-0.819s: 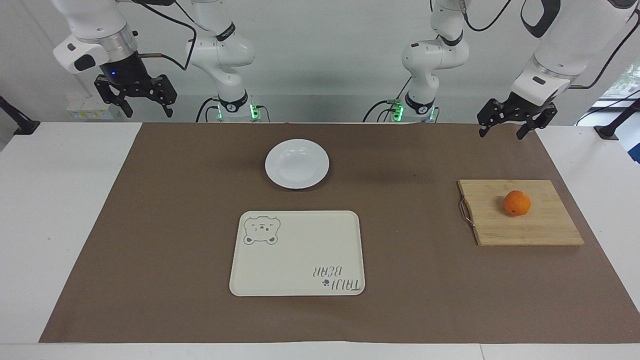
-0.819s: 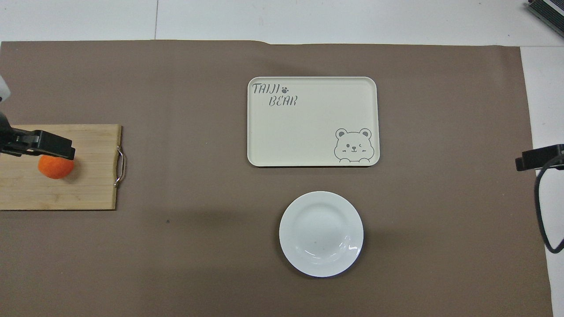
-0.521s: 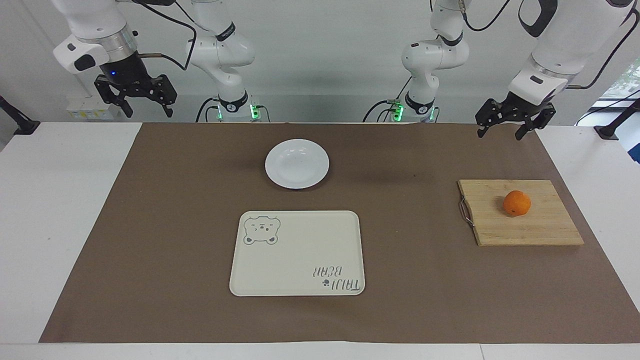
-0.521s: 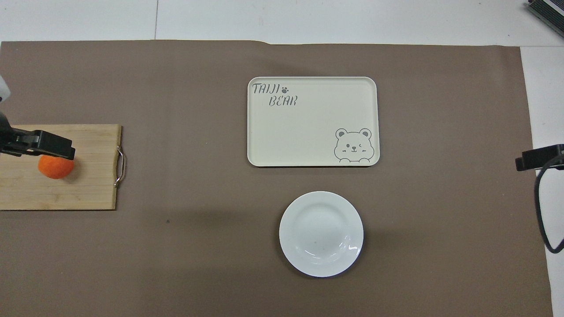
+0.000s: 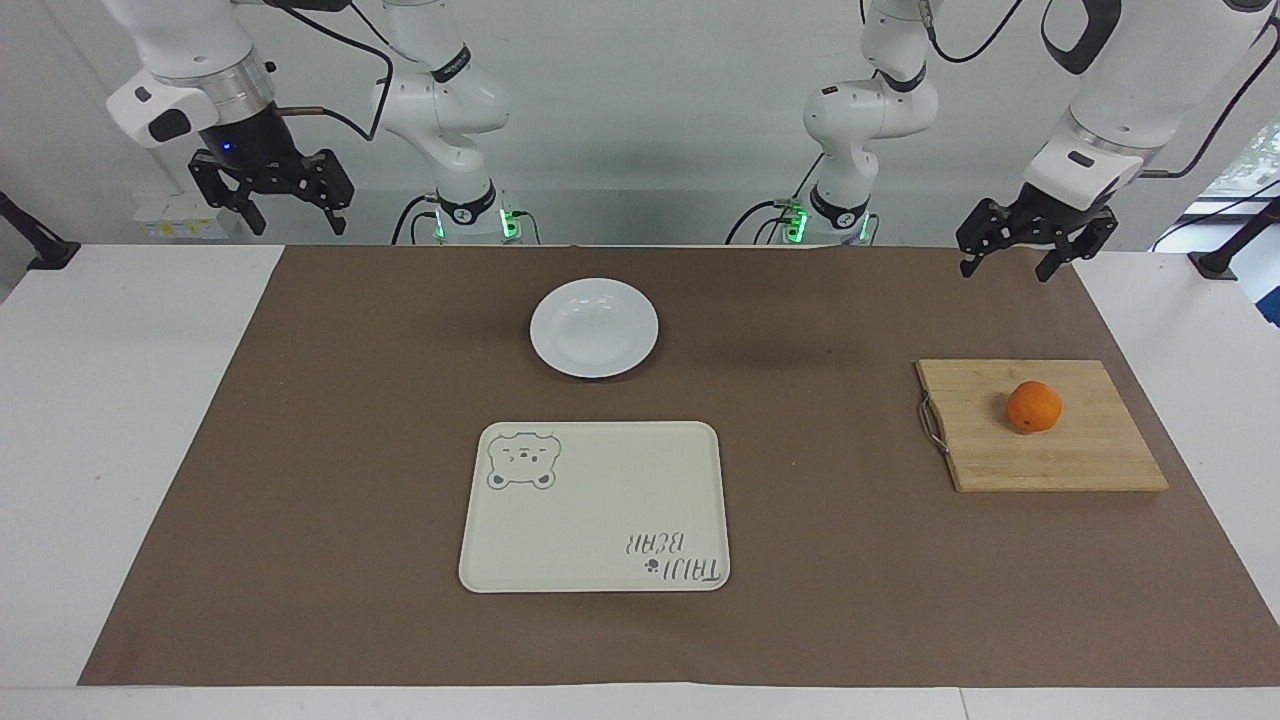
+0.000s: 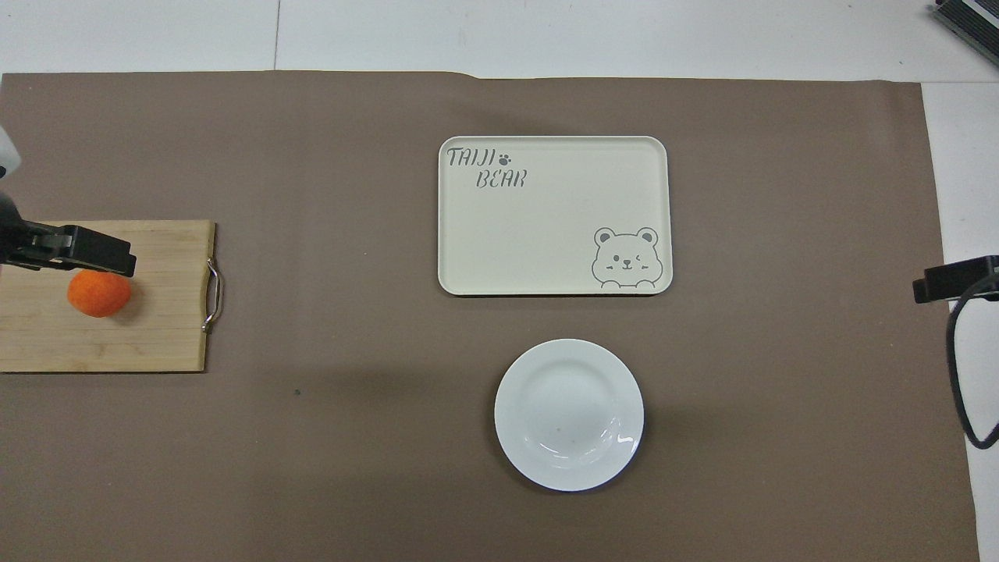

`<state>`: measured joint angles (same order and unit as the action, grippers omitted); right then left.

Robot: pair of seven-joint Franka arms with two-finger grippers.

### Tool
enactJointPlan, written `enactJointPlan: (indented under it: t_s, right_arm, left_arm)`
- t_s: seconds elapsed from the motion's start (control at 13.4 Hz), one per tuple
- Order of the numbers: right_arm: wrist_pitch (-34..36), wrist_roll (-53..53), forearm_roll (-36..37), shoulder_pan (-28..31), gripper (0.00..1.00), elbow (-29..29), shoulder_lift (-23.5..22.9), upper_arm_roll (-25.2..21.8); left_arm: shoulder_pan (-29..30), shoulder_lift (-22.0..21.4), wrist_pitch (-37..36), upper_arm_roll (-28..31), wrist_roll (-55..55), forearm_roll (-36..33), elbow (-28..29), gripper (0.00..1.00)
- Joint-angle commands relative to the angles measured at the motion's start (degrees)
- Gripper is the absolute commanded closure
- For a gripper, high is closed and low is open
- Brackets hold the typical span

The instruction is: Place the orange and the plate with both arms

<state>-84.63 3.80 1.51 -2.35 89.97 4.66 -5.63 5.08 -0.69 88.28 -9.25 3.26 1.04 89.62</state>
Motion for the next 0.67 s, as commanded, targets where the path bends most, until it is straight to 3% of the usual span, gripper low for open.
enactJointPlan:
  t_s: [0.0,0.6]
  right_arm:
    - [1.0,1.2,0.4,0.3,0.00,-0.1,0.4,0.2]
    - [0.9,1.3,0.4,0.3,0.00,-0.1,0.4,0.2]
  left_arm:
    - [0.4,-0.5,2.1,0.0,-0.1,-0.5,0.5,0.00]
    - [5.3,1.1,3.3,0.5,5.2,-0.7,-0.1,0.00]
